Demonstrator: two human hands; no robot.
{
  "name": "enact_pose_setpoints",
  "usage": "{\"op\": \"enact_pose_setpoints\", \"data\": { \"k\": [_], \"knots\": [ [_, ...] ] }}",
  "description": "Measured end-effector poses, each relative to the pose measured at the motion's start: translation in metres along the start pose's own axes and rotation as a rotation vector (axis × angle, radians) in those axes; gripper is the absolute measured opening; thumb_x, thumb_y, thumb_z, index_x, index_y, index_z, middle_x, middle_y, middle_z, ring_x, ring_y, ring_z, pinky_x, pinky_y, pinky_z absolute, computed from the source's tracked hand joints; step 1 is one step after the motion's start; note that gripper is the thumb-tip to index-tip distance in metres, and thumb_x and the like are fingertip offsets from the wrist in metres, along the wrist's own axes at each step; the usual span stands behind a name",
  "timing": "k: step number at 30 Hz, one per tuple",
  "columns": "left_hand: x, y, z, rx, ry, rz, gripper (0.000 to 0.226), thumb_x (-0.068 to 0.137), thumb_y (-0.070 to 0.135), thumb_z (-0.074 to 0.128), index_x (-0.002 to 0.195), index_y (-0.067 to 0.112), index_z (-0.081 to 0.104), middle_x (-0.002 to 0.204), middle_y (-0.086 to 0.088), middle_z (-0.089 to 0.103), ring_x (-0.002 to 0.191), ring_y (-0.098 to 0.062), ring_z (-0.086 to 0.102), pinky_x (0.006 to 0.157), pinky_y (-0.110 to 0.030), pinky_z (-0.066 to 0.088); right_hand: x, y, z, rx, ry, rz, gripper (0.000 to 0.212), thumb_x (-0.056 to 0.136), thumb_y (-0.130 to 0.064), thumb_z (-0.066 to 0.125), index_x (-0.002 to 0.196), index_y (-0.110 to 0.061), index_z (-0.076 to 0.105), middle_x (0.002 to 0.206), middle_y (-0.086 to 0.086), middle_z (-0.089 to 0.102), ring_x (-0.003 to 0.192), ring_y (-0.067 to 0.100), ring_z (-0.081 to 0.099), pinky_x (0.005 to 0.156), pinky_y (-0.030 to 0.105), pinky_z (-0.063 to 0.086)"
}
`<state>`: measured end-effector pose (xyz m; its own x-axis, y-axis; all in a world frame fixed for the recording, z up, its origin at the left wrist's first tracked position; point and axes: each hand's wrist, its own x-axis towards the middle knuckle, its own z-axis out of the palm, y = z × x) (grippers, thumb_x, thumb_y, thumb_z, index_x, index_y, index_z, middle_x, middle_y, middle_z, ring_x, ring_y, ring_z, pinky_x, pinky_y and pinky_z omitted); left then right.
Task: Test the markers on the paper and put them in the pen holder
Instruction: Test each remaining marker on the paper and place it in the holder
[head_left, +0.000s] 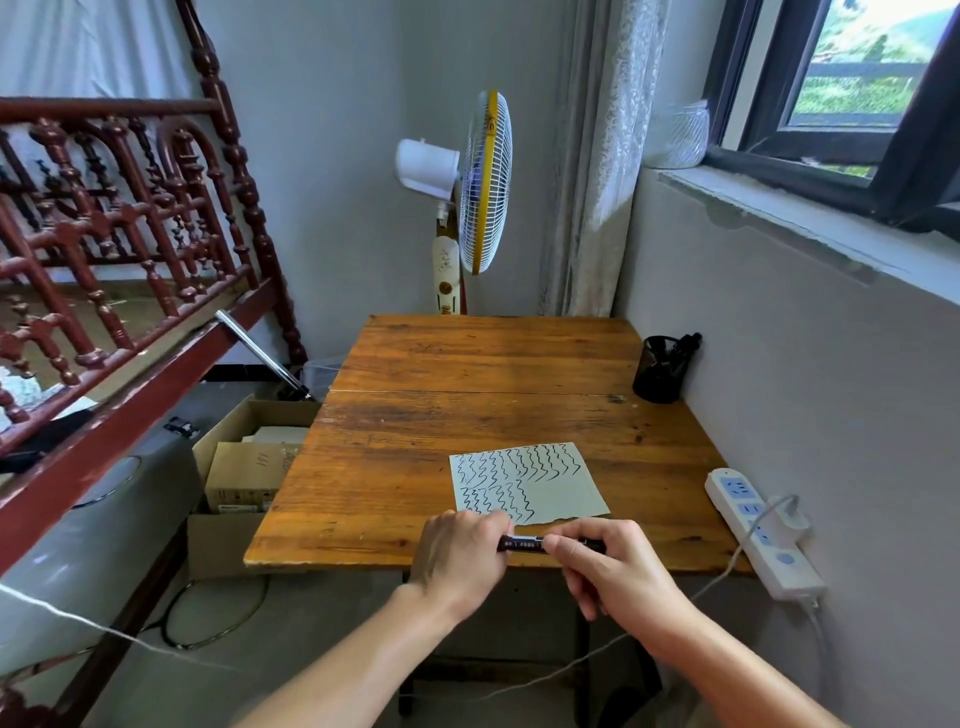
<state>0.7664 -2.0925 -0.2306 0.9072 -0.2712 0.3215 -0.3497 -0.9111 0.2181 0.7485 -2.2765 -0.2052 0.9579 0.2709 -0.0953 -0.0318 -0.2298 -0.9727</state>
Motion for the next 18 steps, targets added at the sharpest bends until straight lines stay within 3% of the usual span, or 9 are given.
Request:
{"op": "enact_pose_setpoints", "data": {
  "k": [7, 9, 12, 15, 18],
  "knots": [
    [0.019, -0.001, 0.032, -0.066, 0.004, 0.027, 0.012, 0.086, 0.027, 0.059, 0.091, 0.019, 0.053, 0.088, 0.003, 0.065, 0.073, -0.013, 0.058, 0.061, -0.022, 0.042, 0.021, 0.013, -0.025, 0.08, -0.008, 0.207, 0.022, 0.093, -0.022, 0.062, 0.097, -0.001, 0.069, 0.057, 0.001, 0.048, 0.045, 0.011, 0.043, 0.043, 0.022, 0.031],
    [0.026, -0.012, 0.041, -0.086, 0.034, -0.039, 0.026, 0.083, 0.032, 0.061, 0.102, 0.019, 0.05, 0.101, 0.004, 0.061, 0.087, -0.011, 0.056, 0.074, -0.022, 0.042, 0.04, 0.013, -0.044, 0.065, 0.116, 0.194, 0.016, 0.094, -0.018, 0.06, 0.098, -0.005, 0.068, 0.06, 0.0, 0.05, 0.048, 0.009, 0.043, 0.042, 0.02, 0.032],
    [0.03, -0.039, 0.055, -0.059, 0.006, -0.194, 0.046, 0.083, 0.04, 0.059, 0.121, 0.019, 0.046, 0.121, 0.002, 0.054, 0.109, -0.014, 0.05, 0.094, -0.032, 0.037, 0.083, 0.014, -0.092, 0.001, 0.412, 0.155, 0.015, 0.096, -0.014, 0.055, 0.105, -0.012, 0.066, 0.069, 0.003, 0.055, 0.057, 0.014, 0.048, 0.046, 0.023, 0.037],
    [0.026, -0.062, 0.073, 0.024, -0.033, -0.286, 0.05, 0.083, 0.05, 0.052, 0.122, 0.018, 0.047, 0.119, 0.001, 0.053, 0.107, -0.017, 0.047, 0.093, -0.038, 0.037, 0.13, 0.02, -0.142, -0.039, 0.641, 0.085, 0.021, 0.093, -0.013, 0.056, 0.11, -0.007, 0.067, 0.07, 0.004, 0.063, 0.063, 0.019, 0.055, 0.058, 0.032, 0.042],
    [0.023, -0.073, 0.088, 0.099, 0.005, -0.293, 0.048, 0.083, 0.058, 0.041, 0.109, 0.019, 0.052, 0.109, 0.001, 0.056, 0.099, -0.018, 0.049, 0.084, -0.037, 0.04, 0.171, 0.017, -0.176, 0.021, 0.747, 0.059, 0.017, 0.092, -0.013, 0.059, 0.104, -0.005, 0.067, 0.072, 0.007, 0.069, 0.058, 0.017, 0.062, 0.06, 0.028, 0.048]
  ]
}}
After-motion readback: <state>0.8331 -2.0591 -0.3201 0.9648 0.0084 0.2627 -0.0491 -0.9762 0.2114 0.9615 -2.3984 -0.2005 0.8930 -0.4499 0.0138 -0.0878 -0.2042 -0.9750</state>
